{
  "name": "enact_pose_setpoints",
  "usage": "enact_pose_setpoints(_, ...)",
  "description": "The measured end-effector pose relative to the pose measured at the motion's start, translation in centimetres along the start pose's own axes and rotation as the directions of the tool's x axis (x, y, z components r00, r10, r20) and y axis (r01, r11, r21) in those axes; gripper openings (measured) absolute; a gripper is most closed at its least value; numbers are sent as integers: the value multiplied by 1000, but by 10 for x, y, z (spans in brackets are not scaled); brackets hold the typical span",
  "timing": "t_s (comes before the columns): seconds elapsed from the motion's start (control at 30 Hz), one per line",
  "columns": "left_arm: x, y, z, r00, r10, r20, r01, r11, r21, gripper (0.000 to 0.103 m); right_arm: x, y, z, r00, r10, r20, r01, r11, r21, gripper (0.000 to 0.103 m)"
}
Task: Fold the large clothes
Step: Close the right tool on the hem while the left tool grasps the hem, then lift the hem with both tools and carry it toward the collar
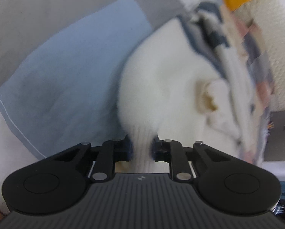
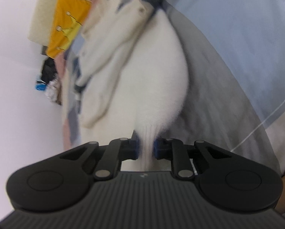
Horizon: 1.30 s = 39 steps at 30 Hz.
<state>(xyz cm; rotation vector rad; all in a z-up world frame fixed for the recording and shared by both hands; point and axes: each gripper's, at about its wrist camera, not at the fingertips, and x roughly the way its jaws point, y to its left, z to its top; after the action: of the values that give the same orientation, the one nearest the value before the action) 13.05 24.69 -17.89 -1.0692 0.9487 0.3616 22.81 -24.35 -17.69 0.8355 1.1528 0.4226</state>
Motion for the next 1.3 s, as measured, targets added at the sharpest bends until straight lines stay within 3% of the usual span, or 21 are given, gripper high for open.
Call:
enact_pose_setpoints(0.1,-25,-1,1,995,-85,57,86,996,-10,17,-18,9,5,997,75,35,-74,997,-25,14)
enact_pose_setpoints(0.2,-53,-7,6,974,-189,123,191,982,-5,16,-43,21,11,988,134,79,-128,989,-78,13)
enact_pose_setpoints(0.3,-77,-21,9,956,-249,154,250,968,10,15,-63,38,17,979,172,110,-157,979,-132,12)
enact_pose_setpoints(0.57,-145,-51,-2,907,-363,215,347,932,107,14,-124,67,26,948,256,189,-207,947,-245,9)
enact_pose_setpoints(0.93,-255,-50,-69,844,-482,236,437,873,218,13,-208,84,-12,922,324,212,-231,900,-369,9)
enact_pose_setpoints(1.07,-281,-45,-94,831,-505,234,449,857,254,13,-233,83,-26,915,339,220,-238,892,-383,9)
enact_pose_setpoints(1.13,-281,-46,-99,833,-501,236,441,858,264,13,-237,83,-26,916,331,227,-229,895,-382,9)
enact_pose_setpoints(1.3,-248,-65,-76,844,-461,276,408,884,228,13,-207,83,-2,916,283,284,-196,934,-298,9)
